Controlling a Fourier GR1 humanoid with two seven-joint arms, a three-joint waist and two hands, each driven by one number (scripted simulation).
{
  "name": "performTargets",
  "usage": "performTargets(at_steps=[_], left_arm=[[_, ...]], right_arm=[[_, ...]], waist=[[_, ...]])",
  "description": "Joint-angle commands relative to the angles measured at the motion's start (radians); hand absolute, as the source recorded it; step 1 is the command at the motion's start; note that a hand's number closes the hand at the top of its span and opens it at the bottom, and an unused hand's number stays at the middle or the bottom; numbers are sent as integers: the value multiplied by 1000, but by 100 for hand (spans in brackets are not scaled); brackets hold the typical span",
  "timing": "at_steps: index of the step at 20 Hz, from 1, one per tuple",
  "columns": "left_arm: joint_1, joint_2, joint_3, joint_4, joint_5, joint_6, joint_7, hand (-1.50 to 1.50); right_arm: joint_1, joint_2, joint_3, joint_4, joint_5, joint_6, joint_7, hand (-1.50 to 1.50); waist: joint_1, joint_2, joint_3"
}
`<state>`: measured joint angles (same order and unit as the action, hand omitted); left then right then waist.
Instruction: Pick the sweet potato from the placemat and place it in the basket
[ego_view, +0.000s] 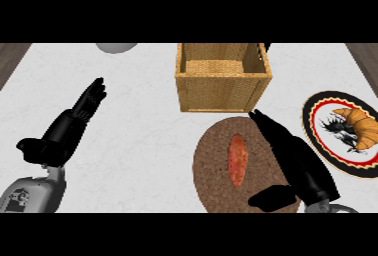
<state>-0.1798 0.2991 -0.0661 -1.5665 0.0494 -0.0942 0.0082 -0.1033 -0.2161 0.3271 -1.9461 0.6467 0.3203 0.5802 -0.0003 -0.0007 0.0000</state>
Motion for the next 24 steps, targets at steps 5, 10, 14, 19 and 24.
performTargets(at_steps=[5,10,14,19,24], left_arm=[[-3,-59,11,36,-56,-22,-37,0],[24,-61,42,-27,-49,-54,3,0],[18,-59,69,-71,-48,-69,62,0],[16,-82,75,-51,-87,-82,36,0],[39,-93,77,-78,-86,-102,44,0]], right_arm=[[-3,86,78,53,136,-4,42,-150],[-10,68,20,162,152,-7,-58,-150],[8,114,68,165,206,-14,-29,-150],[-31,135,8,242,215,-20,-65,-150],[18,120,19,261,249,-21,-90,-150]], waist=[[0,1,0],[1,0,0],[1,0,0],[0,0,0],[0,0,0]])
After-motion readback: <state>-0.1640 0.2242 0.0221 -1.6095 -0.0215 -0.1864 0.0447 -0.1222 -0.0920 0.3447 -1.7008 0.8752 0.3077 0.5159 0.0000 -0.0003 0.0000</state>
